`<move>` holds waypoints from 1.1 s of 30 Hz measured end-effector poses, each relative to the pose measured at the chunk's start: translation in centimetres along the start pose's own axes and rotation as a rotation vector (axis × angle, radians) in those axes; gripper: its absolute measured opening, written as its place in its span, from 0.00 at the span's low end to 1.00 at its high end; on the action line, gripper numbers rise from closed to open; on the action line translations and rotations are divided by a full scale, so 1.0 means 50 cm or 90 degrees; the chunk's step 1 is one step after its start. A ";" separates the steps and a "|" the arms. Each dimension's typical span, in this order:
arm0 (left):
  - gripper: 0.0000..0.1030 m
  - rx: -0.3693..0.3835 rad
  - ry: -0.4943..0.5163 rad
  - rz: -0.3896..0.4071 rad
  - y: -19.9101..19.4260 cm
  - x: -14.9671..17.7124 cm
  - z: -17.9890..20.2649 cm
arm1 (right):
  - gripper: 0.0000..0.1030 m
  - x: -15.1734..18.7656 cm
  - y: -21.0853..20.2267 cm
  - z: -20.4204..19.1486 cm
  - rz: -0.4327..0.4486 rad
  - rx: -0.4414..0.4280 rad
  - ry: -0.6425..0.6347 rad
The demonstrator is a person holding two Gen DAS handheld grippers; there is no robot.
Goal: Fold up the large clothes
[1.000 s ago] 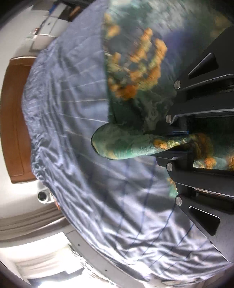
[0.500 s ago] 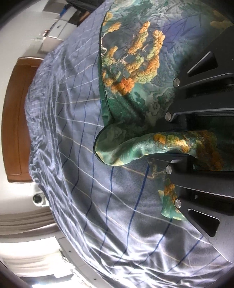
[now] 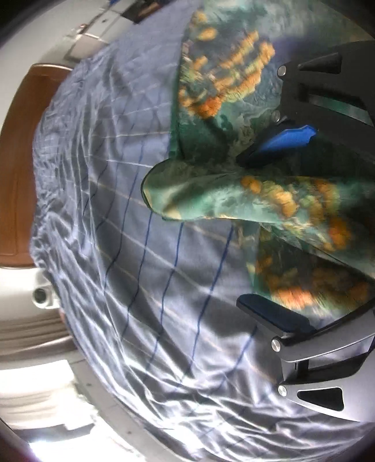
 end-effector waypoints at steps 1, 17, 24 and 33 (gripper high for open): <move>0.87 0.002 -0.007 0.005 -0.023 -0.006 -0.007 | 0.75 -0.013 -0.015 0.024 0.001 -0.003 0.032; 0.96 0.221 0.276 -0.061 -0.100 0.064 0.455 | 0.75 0.235 -0.356 -0.025 0.108 -0.189 -0.121; 0.95 0.186 0.318 -0.083 -0.051 0.100 0.488 | 0.75 0.422 -0.360 -0.043 0.060 -0.207 -0.136; 0.96 0.153 0.432 -0.007 -0.159 0.208 0.469 | 0.75 0.446 -0.334 -0.020 0.060 -0.208 -0.111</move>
Point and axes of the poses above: each gripper's, at about its wrist camera, not at the fingertips, and y roughly the way its jaws point, z to its right, x to its underside, the point moved 6 cm from there along y, roughly the way its jaws point, and after that the axes turned 8 degrees about x, right-handed, at the moved point
